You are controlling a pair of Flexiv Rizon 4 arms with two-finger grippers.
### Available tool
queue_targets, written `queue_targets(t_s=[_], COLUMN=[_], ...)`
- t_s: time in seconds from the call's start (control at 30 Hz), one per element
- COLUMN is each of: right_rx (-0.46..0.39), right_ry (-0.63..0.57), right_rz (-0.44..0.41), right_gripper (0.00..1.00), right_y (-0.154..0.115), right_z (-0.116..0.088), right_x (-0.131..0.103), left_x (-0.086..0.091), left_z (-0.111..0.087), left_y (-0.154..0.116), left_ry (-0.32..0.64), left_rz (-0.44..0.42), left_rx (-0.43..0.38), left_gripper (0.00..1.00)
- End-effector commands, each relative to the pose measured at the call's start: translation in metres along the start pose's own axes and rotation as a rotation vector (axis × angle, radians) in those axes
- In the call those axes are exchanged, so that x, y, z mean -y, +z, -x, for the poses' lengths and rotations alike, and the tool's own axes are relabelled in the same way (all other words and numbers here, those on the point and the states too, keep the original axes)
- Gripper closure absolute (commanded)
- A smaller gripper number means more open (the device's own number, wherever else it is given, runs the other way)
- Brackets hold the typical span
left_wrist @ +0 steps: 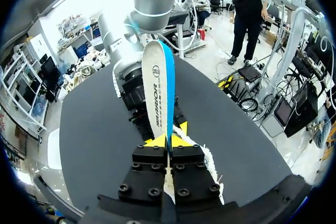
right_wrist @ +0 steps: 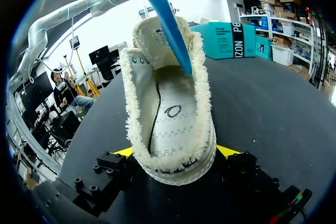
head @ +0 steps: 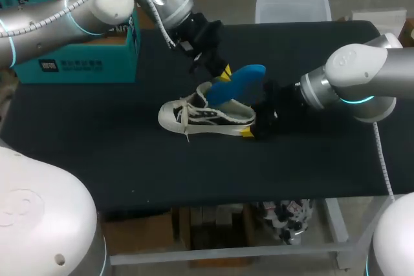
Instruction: Open the shoe tongue, take the insole out of the shoe, put the insole back into the shoe, and pack the shoe into the shoebox
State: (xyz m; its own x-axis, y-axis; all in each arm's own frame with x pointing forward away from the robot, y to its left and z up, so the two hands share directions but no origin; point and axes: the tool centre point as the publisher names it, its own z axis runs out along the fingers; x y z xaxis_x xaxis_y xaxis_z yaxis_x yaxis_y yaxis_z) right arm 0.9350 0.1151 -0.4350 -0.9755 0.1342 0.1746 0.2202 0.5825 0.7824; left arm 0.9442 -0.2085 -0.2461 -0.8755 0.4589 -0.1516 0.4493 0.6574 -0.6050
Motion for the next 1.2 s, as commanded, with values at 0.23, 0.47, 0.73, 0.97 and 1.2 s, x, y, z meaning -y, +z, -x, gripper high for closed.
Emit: queue_targets(t_s=[0.23,0.47,0.73,0.97,1.2], right_rx=[0.001,0.055,0.113,0.132,0.111], right_ry=[-0.001,-0.007,-0.031,-0.128,-0.192], right_rz=[-0.008,-0.064,-0.132,-0.217,-0.327], right_gripper=[0.64,0.00,0.00,0.00,0.00], right_y=[-0.005,-0.034,-0.068,-0.088,-0.079], right_z=[0.001,0.000,0.007,0.020,0.033], right_x=[0.010,0.001,-0.011,-0.052,-0.084], left_x=[0.025,0.049,0.064,0.053,0.024], left_z=[-0.006,-0.016,-0.025,-0.048,-0.069], left_y=[-0.034,-0.056,-0.076,-0.098,-0.126], left_ry=[0.098,0.178,0.244,0.250,0.230], left_rz=[-0.139,-0.212,-0.314,-0.300,-0.324], left_rx=[0.019,0.034,0.030,0.088,0.139], left_gripper=[1.00,1.00,1.00,1.00,1.00])
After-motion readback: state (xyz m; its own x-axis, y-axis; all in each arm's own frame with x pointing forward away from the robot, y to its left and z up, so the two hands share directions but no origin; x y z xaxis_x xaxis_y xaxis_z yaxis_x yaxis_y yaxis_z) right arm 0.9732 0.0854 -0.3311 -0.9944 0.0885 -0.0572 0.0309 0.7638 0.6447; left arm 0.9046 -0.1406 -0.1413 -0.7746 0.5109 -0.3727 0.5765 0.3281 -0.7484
